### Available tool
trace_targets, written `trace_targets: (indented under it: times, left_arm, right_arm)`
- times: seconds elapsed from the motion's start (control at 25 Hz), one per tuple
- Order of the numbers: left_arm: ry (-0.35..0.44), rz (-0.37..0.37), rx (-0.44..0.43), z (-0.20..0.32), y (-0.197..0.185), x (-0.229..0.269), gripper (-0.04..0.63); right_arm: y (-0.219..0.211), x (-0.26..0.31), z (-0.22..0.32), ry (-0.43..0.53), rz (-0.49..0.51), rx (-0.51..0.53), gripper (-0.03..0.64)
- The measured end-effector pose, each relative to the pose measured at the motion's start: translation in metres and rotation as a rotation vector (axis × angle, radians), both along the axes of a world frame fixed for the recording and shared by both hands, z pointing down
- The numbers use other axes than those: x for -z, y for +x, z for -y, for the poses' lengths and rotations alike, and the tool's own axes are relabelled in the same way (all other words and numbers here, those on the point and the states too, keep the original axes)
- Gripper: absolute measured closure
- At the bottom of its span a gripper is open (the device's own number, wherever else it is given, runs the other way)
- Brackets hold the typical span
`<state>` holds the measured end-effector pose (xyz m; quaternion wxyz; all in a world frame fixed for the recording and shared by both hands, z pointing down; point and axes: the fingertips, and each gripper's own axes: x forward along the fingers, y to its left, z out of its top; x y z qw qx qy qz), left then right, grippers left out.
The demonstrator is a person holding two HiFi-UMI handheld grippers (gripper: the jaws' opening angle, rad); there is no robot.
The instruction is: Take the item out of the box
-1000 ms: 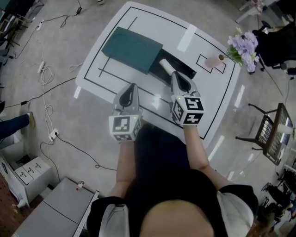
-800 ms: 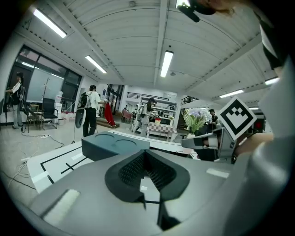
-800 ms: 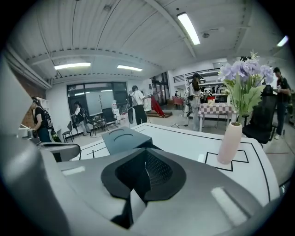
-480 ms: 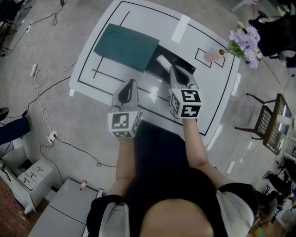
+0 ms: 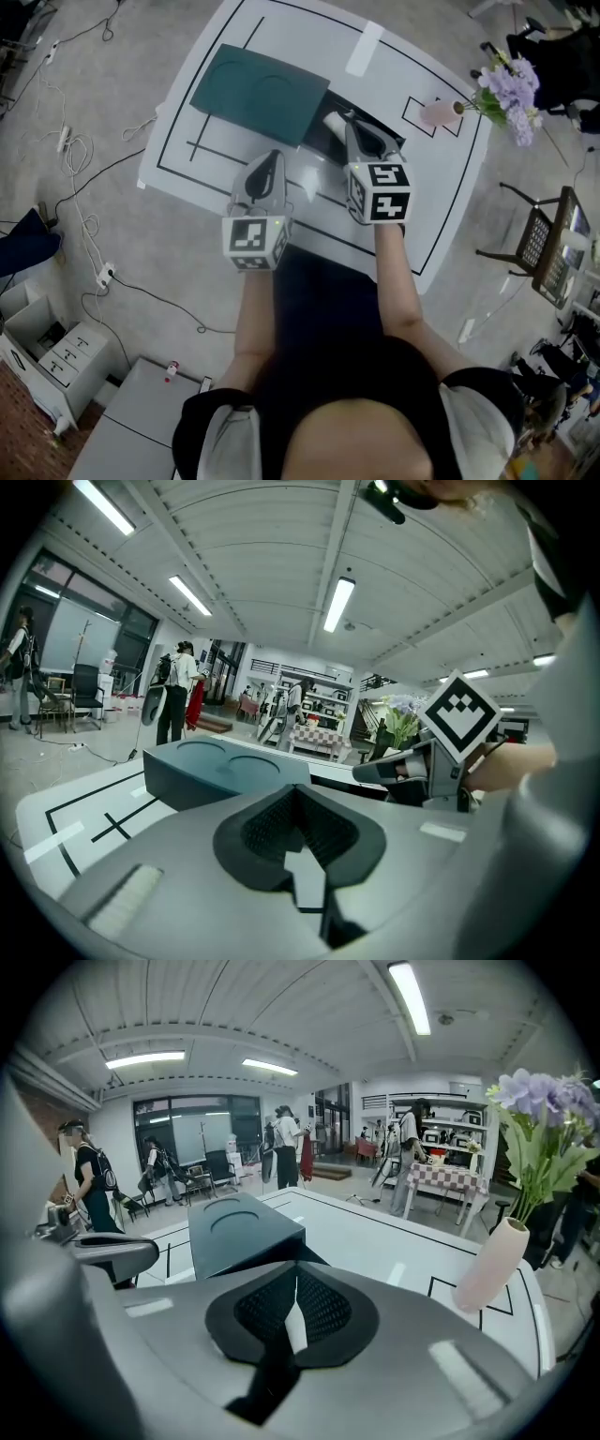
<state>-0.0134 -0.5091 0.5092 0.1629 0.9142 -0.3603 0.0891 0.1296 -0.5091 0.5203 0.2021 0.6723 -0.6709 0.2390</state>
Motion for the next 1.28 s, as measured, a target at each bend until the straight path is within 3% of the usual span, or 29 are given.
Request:
trace_targets:
  times: [0.36,0.84,1.28]
  left_arm:
    - [0.0,-0.014,-0.016,0.016,0.01,0.001,0.586]
    - [-0.011,-0.015,0.002,0.028,0.014,-0.002,0.586]
    - [-0.016,-0.008,0.022,0.034,0.013,-0.008,0.586]
  right_arm:
    - [0.0,-0.017,0.015,-0.097,0.005,0.072,0.571]
    - [-0.009,-0.053,0.019,-0.27,-0.022,0.245,0.411]
    - [-0.01,-0.079,0.015,-0.383,-0.07,0.323,0.387]
